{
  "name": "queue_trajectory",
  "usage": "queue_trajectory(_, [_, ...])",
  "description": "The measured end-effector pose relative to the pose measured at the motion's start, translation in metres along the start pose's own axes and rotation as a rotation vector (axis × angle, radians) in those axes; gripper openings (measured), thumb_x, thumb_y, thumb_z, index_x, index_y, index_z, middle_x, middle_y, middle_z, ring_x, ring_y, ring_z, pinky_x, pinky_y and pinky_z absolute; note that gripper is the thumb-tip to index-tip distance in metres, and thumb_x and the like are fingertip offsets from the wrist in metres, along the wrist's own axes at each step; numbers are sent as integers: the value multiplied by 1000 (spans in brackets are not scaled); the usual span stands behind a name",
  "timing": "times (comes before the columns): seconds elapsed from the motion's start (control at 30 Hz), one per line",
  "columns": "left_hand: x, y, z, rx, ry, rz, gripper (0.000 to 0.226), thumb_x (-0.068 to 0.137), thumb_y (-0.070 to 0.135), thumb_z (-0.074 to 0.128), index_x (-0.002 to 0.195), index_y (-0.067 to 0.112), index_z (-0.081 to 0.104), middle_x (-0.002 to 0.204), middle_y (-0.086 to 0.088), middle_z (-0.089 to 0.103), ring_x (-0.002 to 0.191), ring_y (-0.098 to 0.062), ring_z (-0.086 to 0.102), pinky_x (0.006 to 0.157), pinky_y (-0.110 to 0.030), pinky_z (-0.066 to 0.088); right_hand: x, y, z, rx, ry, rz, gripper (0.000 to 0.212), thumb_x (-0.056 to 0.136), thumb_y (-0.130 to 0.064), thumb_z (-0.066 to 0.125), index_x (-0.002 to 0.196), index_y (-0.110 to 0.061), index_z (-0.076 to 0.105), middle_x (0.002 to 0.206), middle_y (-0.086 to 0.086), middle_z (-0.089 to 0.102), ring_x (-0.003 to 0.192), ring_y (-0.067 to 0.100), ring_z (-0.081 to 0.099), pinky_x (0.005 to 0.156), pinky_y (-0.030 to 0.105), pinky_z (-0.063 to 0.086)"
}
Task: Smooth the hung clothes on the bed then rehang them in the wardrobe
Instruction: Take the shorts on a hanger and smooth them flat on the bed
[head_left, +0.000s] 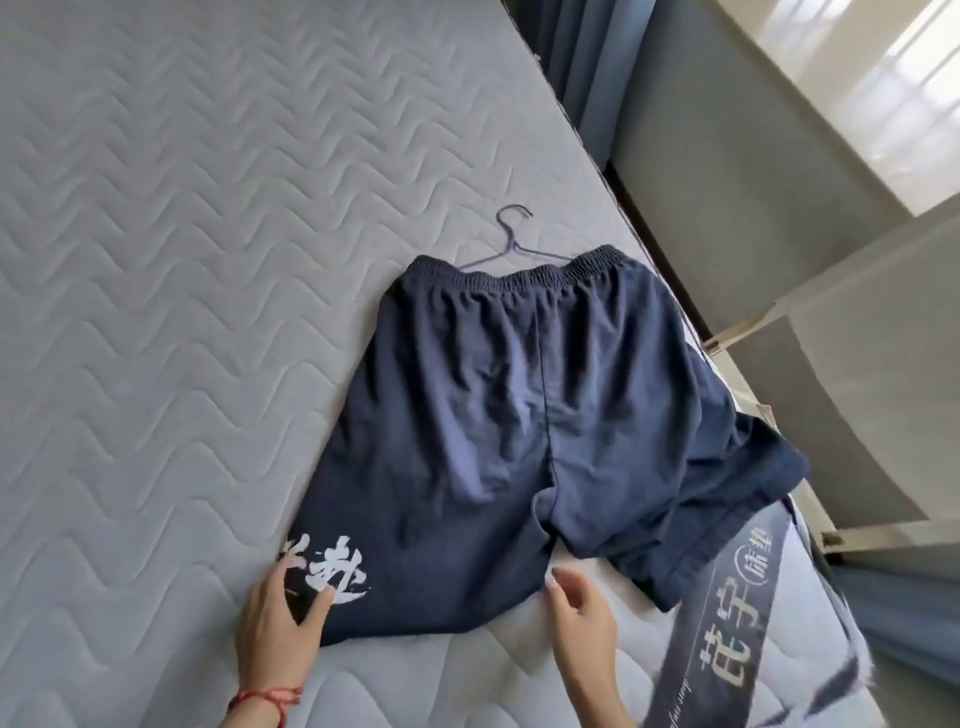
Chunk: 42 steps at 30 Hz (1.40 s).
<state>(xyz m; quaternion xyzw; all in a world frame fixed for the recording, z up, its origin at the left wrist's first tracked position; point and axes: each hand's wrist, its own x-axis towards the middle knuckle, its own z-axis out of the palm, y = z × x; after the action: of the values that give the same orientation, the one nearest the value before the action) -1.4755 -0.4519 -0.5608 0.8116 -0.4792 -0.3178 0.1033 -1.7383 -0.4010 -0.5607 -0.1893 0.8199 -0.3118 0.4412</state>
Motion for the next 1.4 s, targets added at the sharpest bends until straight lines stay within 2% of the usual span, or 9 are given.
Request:
queue_trajectory(0.13, [7,-13,-4,95,45,-35,61,66,13,79,121,3,55,121,-22,58,113,-42,51,93,-50,41,1,-5,13,62,-95,-94,54,70,11,58,115,-18,50,112,-2,58,101,8,57,82,6,43])
queue_trajectory(0.27, [20,-21,-12,-144,-59,-124,45,72,5,73,114,1,57,107,-16,63,106,-37,56,89,-41,43,4,-16,23,285,-201,-103,58,70,16,58,117,-17,47,113,-9,59,103,3,58,85,21,52])
queue_trajectory(0.4, [21,-18,-22,-292,-211,-157,7,77,2,68,72,5,63,74,-12,64,81,-27,59,57,-13,44,9,-21,19,218,-156,47,22,76,7,64,84,-11,56,69,2,57,63,16,49,53,18,37])
queue_trajectory(0.47, [19,-17,-27,-391,-277,-233,10,80,3,65,70,0,63,69,-11,62,72,-22,55,47,-13,42,12,-22,11,116,-143,91,37,79,-5,68,52,-13,43,46,-3,41,49,16,37,42,18,29])
queue_trajectory(0.63, [-3,-16,-33,-592,-491,-522,17,86,12,59,73,2,61,48,-6,55,30,-12,46,30,-12,30,5,-23,-25,82,-28,158,50,81,-23,68,44,-13,37,30,-4,33,38,16,34,46,25,29])
queue_trajectory(0.8, [-31,-27,-11,-633,-466,-577,10,87,14,59,84,5,60,82,-14,66,64,-28,62,40,-24,53,-15,3,-22,215,-100,300,27,85,-28,64,72,-8,52,65,8,49,59,18,49,57,27,38])
queue_trajectory(1.1, [-54,-23,14,-806,-338,-588,6,88,-4,50,91,-3,56,70,-11,60,65,-26,54,36,-18,50,-26,21,-2,142,-78,256,27,73,9,49,56,-11,46,46,-4,40,51,14,32,37,15,26])
queue_trajectory(1.23, [-67,-25,14,-767,-377,-614,4,86,-4,53,87,-2,57,71,-13,59,63,-28,54,35,-21,50,-23,26,-24,-84,72,232,5,51,-12,36,53,-14,40,52,2,36,59,22,30,51,31,24])
queue_trajectory(1.4, [-95,-27,27,-612,-385,-643,18,85,12,62,92,-5,59,76,-19,65,62,-30,62,51,-30,49,-6,43,-70,-158,213,285,26,76,-10,56,100,-14,64,98,13,67,93,31,60,85,35,46])
